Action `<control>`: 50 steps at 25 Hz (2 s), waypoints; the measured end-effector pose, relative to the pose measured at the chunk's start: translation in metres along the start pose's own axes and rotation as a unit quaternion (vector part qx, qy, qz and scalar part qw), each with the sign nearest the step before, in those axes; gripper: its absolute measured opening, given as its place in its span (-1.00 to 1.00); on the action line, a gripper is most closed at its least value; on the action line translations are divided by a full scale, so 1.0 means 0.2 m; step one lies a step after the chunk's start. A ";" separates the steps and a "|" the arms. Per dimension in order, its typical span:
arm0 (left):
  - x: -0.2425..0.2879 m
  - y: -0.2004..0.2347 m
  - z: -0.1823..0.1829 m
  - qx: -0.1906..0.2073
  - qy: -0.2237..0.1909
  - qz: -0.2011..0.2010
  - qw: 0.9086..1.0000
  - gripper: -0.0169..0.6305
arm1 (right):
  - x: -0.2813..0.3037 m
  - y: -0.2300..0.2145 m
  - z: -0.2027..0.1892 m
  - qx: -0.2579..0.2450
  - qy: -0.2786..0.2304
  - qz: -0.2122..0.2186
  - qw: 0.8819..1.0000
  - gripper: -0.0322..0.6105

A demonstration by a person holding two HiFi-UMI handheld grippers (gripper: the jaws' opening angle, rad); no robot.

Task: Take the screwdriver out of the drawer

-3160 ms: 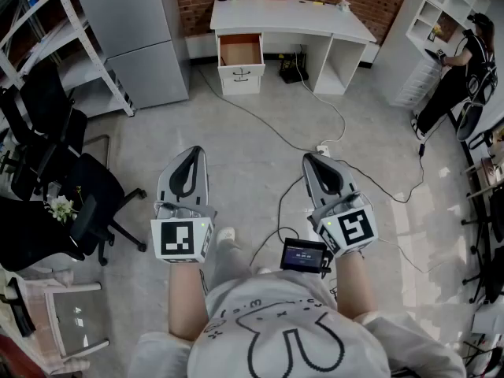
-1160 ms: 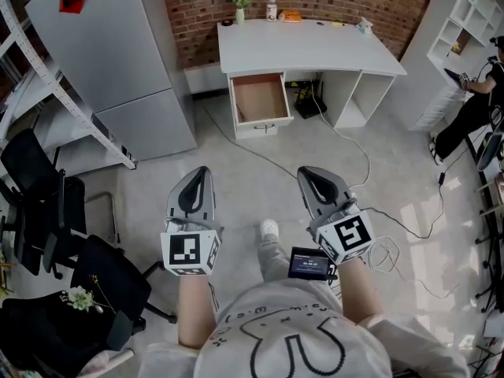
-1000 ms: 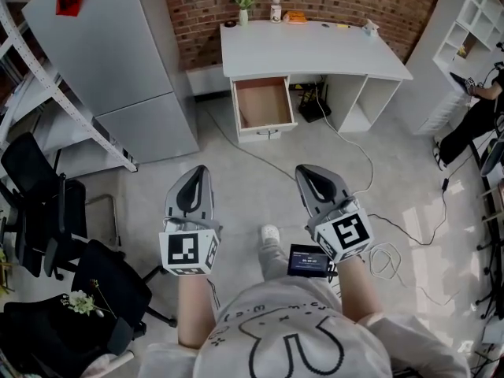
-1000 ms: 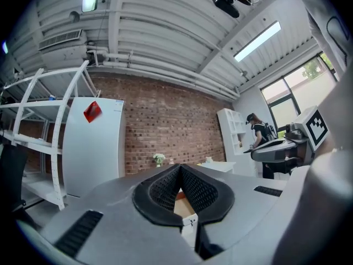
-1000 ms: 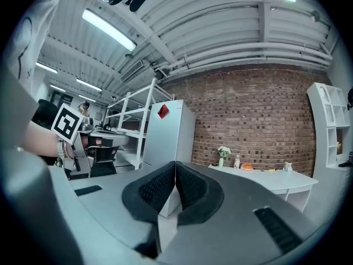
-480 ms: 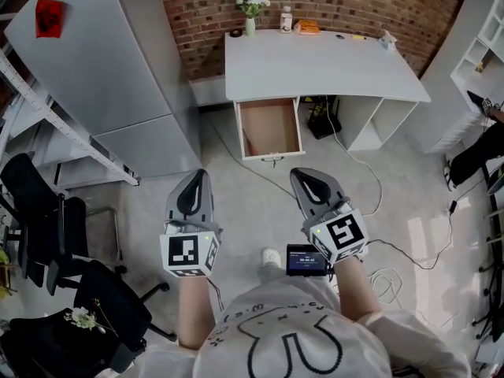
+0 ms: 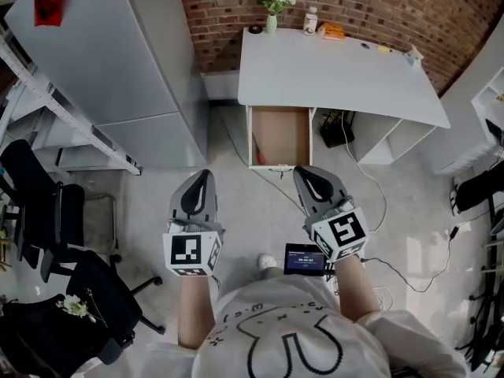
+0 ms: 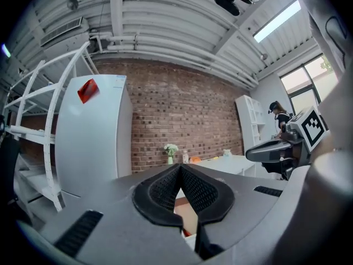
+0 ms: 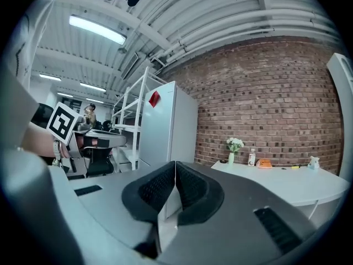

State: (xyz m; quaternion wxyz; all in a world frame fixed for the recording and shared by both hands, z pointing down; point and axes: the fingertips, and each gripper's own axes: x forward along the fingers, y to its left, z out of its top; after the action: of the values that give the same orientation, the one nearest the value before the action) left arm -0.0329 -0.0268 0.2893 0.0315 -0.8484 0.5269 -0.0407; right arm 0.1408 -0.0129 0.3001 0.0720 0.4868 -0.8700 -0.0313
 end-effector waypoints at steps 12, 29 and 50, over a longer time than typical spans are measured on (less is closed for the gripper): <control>0.32 0.30 -0.08 -0.019 0.011 -0.004 1.000 -0.92 | 0.37 -0.11 -0.04 0.005 0.024 -0.008 1.000 -0.84; 0.90 0.82 -0.22 -0.053 0.026 -0.026 0.998 -0.92 | 1.07 -0.33 -0.08 0.009 0.069 -0.037 0.997 -0.84; 1.00 1.05 -0.97 -0.106 0.136 0.036 0.984 -0.92 | 1.39 -0.38 -0.77 0.042 0.183 0.018 0.982 -0.84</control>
State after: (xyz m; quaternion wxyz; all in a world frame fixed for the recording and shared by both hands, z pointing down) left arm -0.1522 -0.3005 0.4692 -0.1293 -0.8140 0.5577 -0.0986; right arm 0.0864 -0.2866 0.4691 0.2104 0.4713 -0.8511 0.0959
